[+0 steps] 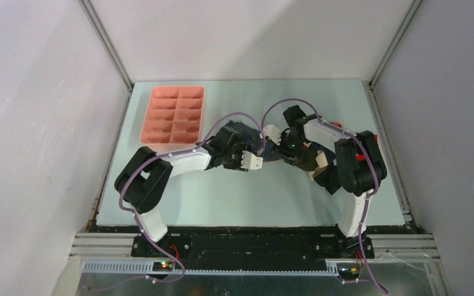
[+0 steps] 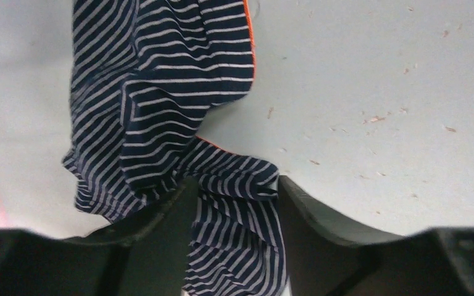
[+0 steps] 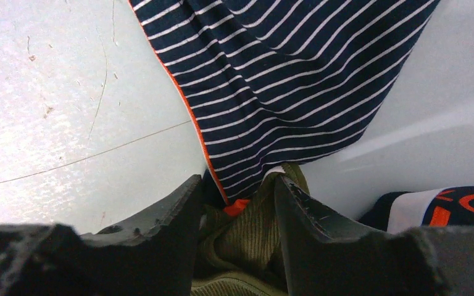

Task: Roll the underwear
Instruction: Flatten out the underwear at the center of the board.

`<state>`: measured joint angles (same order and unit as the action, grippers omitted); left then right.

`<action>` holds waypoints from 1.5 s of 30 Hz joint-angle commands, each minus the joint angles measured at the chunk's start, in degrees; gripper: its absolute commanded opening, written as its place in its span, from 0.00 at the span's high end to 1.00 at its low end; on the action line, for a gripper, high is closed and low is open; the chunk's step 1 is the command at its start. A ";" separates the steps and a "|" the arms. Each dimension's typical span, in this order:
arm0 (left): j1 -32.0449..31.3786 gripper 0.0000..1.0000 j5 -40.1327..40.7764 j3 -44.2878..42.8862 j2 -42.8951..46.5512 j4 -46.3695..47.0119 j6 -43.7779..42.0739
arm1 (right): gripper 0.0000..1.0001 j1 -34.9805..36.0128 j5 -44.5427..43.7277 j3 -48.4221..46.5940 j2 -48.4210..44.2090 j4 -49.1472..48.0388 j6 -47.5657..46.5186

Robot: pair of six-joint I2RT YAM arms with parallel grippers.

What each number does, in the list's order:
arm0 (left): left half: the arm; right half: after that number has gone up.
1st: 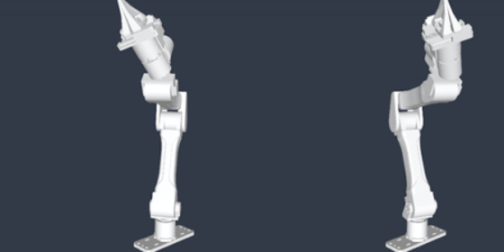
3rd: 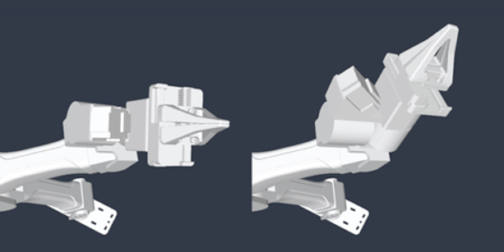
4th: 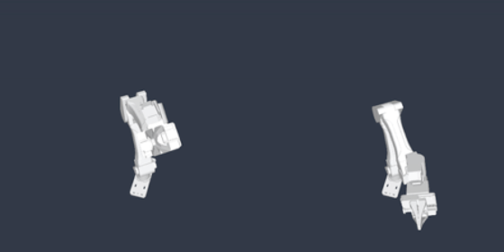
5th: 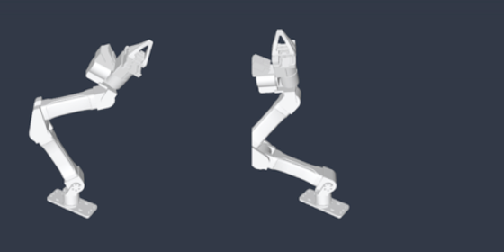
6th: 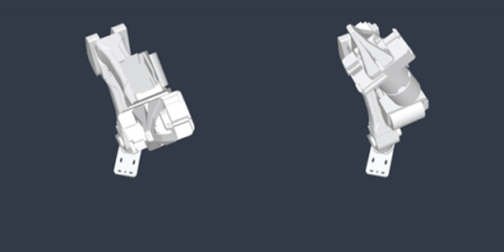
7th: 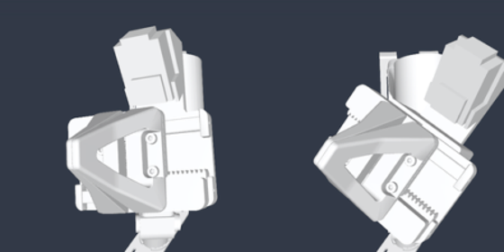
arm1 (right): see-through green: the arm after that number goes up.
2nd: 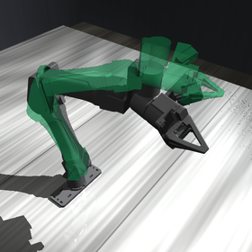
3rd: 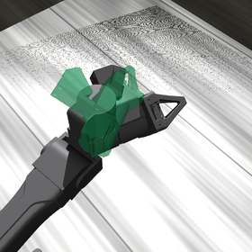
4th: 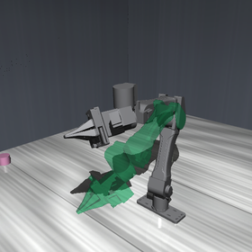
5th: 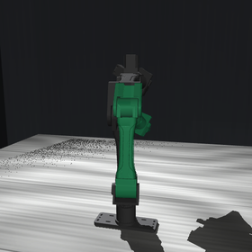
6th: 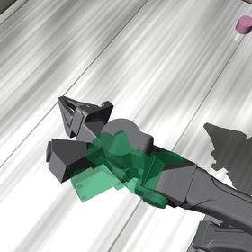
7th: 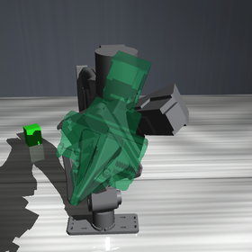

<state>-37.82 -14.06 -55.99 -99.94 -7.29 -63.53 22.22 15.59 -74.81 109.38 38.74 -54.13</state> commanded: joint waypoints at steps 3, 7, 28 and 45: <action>0.08 0.61 0.10 -0.02 -1.03 5.33 -3.00 | 0.54 0.63 -0.89 -0.28 0.87 -5.11 -0.01; 0.65 0.78 0.32 -0.50 -0.71 5.10 -2.19 | 0.45 0.79 -0.35 -0.27 -0.43 -7.80 2.58; 5.93 1.00 -3.19 1.54 14.06 -6.03 6.19 | 0.44 2.72 5.93 -1.88 0.59 -1.80 -8.76; 9.53 1.00 -3.98 -0.40 18.40 -11.98 11.22 | 1.00 4.15 5.57 -2.11 -9.08 1.01 -4.01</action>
<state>-30.65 -15.81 -54.08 -86.76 -15.20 -57.49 25.43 17.52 -75.77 110.37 36.18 -61.45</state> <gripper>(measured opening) 0.006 0.021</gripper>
